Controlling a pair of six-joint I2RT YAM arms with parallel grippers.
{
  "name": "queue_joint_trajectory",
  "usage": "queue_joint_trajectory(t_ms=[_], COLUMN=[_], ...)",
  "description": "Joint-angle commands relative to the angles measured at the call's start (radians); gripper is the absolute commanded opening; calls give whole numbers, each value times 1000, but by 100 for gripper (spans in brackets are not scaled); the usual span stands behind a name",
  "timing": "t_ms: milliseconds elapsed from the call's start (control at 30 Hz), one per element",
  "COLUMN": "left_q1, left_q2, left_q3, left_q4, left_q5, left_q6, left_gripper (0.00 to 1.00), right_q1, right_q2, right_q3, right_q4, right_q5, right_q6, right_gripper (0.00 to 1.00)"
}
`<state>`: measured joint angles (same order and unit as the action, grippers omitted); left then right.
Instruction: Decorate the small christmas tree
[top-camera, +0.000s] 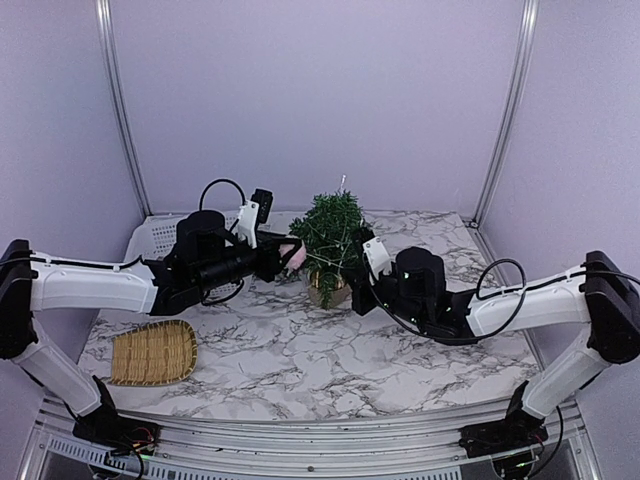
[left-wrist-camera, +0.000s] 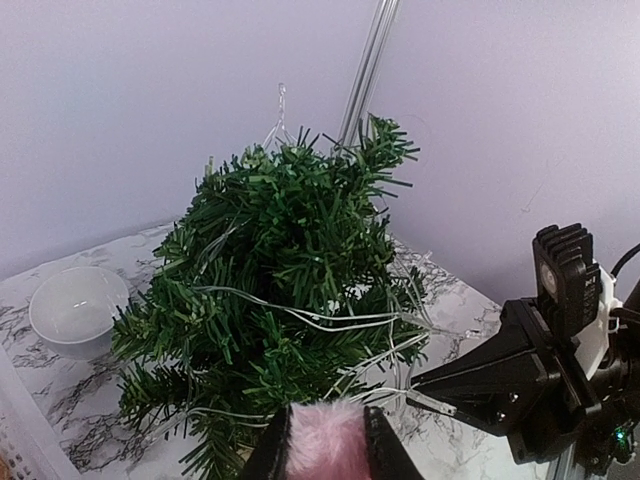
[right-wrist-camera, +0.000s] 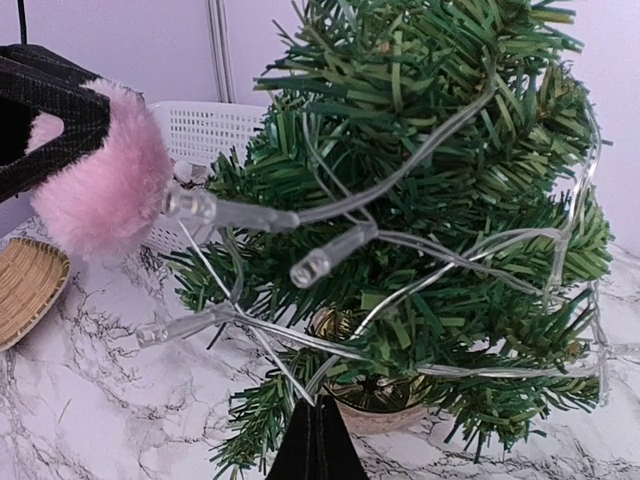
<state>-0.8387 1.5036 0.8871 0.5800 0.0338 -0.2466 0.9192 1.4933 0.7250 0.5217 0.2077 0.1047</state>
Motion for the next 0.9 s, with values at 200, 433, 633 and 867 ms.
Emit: queue_joint_trajectory(t_ms=[200, 433, 633, 867], left_q1=[10, 10, 10, 10], left_q2=[27, 65, 83, 87], left_q3=[-18, -10, -8, -11], left_q4=[36, 36, 44, 57], left_q5=[-84, -96, -70, -45], left_q6=[6, 8, 4, 5], left_gripper=[21, 21, 20, 20], right_q1=[10, 23, 53, 103], right_q2=[29, 51, 73, 110], right_q3=[40, 63, 80, 122], right_q4=[-19, -41, -64, -73], right_q5=[32, 71, 131, 188], right_q6=[16, 20, 17, 0], right_gripper=[0, 0, 0, 0])
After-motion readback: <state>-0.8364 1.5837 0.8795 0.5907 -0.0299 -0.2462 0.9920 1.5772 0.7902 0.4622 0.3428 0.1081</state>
